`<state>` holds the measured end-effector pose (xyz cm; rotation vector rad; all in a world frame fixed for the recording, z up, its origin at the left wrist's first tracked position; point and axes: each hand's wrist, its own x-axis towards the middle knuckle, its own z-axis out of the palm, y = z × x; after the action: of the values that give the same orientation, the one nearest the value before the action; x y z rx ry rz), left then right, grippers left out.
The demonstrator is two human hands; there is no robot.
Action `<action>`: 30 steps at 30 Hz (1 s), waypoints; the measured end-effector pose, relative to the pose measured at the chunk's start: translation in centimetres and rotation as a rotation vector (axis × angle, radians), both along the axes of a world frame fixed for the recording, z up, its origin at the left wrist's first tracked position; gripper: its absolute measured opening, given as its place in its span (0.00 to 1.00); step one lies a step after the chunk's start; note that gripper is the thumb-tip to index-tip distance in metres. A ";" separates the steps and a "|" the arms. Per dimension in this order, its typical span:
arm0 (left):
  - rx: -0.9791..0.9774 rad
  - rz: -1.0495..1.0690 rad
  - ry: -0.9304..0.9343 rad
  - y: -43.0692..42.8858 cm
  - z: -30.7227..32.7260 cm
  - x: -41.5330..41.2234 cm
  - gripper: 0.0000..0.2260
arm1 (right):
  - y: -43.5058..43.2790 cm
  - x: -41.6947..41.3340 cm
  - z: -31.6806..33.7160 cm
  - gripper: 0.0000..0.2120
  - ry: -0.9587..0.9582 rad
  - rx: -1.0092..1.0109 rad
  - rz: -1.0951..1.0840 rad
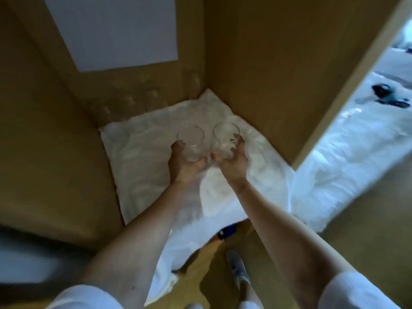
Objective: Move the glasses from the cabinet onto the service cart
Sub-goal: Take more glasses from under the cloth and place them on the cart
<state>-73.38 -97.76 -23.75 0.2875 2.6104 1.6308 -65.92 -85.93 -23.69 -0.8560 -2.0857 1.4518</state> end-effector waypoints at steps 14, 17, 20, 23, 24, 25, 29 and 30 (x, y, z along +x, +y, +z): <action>-0.097 -0.686 0.085 3.8 1.8 15.3 0.37 | 4.1 21.8 -0.2 0.40 -0.124 0.058 -0.397; -0.133 -0.761 0.069 8.3 0.9 19.1 0.36 | 6.8 27.7 -0.1 0.37 -0.138 0.028 -0.499; -0.132 -0.853 0.035 14.2 -0.5 24.5 0.36 | 10.6 34.8 -0.7 0.37 -0.144 0.043 -0.603; -0.137 -0.939 0.019 19.9 -1.6 30.1 0.35 | 14.7 41.4 -0.8 0.37 -0.153 0.057 -0.679; -0.139 -0.972 0.026 21.8 -2.0 31.9 0.35 | 16.1 43.3 -0.9 0.38 -0.164 0.063 -0.692; -0.134 -1.004 0.037 23.9 -2.3 34.1 0.35 | 17.8 45.5 -1.1 0.39 -0.173 0.078 -0.706; -0.105 -1.070 0.028 31.0 -2.8 41.1 0.34 | 23.5 52.3 -1.9 0.44 -0.180 0.025 -0.818; -0.097 -1.086 0.012 33.1 -3.0 42.8 0.35 | 25.1 54.0 -2.0 0.44 -0.169 0.001 -0.848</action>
<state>-30.55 -64.70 -26.78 1.3776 1.8599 1.0610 -11.92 -60.79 -25.72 -1.6395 -1.4909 0.9246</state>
